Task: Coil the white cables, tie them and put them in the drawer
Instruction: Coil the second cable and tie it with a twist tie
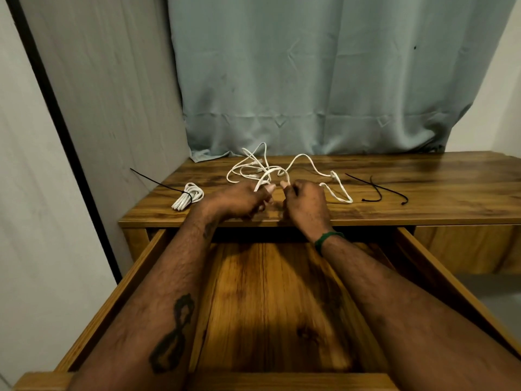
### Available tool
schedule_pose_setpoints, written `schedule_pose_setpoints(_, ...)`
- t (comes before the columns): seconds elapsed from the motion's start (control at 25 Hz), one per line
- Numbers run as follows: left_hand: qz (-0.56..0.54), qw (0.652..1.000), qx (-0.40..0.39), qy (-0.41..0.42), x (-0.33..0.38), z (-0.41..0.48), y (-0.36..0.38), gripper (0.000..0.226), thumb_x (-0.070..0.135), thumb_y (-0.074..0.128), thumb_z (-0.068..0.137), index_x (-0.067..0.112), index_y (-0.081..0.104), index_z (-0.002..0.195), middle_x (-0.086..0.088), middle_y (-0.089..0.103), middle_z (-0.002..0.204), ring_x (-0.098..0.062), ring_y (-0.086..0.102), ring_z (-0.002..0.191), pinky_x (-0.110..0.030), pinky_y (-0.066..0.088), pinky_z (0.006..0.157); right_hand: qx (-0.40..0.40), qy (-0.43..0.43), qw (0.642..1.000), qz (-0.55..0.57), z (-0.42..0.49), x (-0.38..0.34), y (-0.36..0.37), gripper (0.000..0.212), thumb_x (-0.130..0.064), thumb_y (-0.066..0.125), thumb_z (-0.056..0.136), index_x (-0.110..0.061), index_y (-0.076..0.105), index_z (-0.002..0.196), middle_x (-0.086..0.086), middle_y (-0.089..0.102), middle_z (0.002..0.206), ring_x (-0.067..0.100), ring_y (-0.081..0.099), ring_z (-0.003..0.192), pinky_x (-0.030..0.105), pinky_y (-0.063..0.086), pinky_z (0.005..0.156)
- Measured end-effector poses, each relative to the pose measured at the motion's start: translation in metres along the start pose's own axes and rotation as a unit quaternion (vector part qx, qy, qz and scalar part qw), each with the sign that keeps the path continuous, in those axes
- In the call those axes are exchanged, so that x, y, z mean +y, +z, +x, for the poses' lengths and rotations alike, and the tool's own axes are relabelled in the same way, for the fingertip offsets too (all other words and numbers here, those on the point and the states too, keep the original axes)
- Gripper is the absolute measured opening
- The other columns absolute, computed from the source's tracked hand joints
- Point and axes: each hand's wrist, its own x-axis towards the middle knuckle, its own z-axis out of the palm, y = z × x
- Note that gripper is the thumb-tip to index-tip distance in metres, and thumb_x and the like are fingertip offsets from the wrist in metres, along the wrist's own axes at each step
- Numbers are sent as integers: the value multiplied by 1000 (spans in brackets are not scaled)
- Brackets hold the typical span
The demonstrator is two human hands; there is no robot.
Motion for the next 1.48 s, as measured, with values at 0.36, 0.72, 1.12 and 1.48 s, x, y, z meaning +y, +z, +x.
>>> schedule_pose_setpoints(0.36,-318,919,229,52,-10,21,10,31,38,37,110,22,57,93,-4,70,80,-19,68,61,-31,54,56,-208,-268,899,-276,-18,-6,12,35,-46,50,95,-17,66,107,6,73,93,26,65,99,48,26,116)
schedule_pose_setpoints(0.72,-431,883,186,7,-27,17,-29,27,50,38,106,32,54,119,2,43,75,-4,32,46,-16,26,41,-122,-278,909,-286,-2,10,-7,31,-37,58,94,-25,60,122,2,52,141,29,39,138,54,25,116)
schedule_pose_setpoints(1.12,-15,994,20,106,-22,-2,-7,68,82,42,85,28,61,120,-2,69,98,-21,63,83,-34,53,67,-16,-130,991,1,-3,-16,-8,27,-43,59,93,-19,65,82,-5,66,71,16,62,68,36,51,62)
schedule_pose_setpoints(1.48,-108,991,-36,-69,3,-4,8,18,14,46,93,15,60,82,-3,57,62,-14,42,46,-24,31,52,-31,-87,991,-96,5,-9,-14,42,-55,57,89,-17,74,85,3,71,73,21,65,71,29,43,58)
